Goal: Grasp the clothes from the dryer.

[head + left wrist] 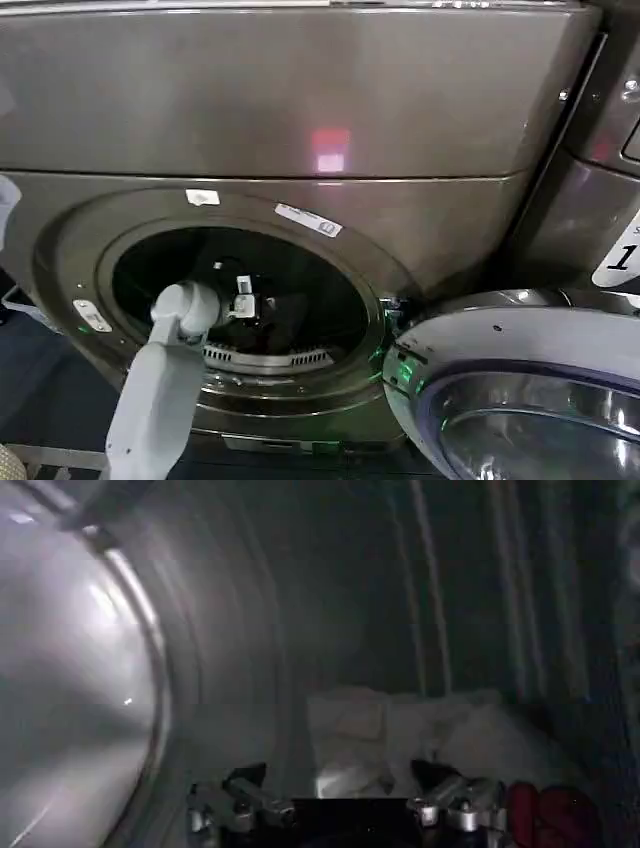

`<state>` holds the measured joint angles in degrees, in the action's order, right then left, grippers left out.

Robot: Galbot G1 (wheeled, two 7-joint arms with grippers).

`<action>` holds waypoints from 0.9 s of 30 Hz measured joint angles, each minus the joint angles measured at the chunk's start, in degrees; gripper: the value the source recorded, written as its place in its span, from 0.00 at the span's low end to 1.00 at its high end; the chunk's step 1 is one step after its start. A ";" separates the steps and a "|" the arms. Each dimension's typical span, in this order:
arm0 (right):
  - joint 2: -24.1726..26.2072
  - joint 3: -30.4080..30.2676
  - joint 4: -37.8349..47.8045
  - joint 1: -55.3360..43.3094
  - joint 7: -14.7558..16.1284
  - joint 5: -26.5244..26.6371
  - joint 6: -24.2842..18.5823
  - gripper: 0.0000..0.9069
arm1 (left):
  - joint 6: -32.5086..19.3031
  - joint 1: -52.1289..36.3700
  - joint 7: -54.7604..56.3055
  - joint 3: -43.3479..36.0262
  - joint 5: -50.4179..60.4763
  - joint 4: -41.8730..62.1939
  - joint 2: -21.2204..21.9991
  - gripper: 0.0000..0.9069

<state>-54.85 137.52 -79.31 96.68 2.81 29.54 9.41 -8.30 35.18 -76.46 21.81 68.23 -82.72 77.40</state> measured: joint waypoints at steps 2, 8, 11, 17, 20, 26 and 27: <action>0.00 -0.04 -0.10 -0.02 0.00 -0.02 0.01 1.00 | -0.11 -0.48 -0.13 -0.22 0.00 0.96 -0.03 1.00; 0.03 -0.26 -0.36 -0.16 0.00 -0.09 0.05 1.00 | 0.32 -1.06 -0.20 -0.57 -0.48 3.72 -0.07 0.13; 0.02 -0.45 -0.63 -0.31 0.00 -0.12 0.08 1.00 | 0.91 -1.32 -0.25 -0.69 -0.74 4.54 -0.13 0.00; -0.03 -0.66 -0.55 -0.33 -0.01 -0.27 0.08 1.00 | 1.90 -1.43 -0.42 -0.86 -2.40 5.34 -0.29 0.00; -0.01 -0.84 -0.56 -0.43 -0.01 -0.33 0.08 1.00 | 2.18 -1.37 -0.48 -0.87 -3.02 5.60 -0.20 0.00; 0.00 -1.37 -0.37 -0.75 0.00 -0.43 0.02 1.00 | 2.93 -1.21 -0.58 -0.88 -4.47 5.97 -0.39 0.00; -0.01 -1.44 -0.36 -0.81 0.00 -0.45 0.00 1.00 | 3.09 -1.21 -0.59 -0.87 -4.74 6.02 -0.40 0.00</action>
<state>-54.85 136.09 -79.67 95.87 2.80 29.09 9.41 -5.21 33.96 -77.05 20.94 63.48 -76.70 77.00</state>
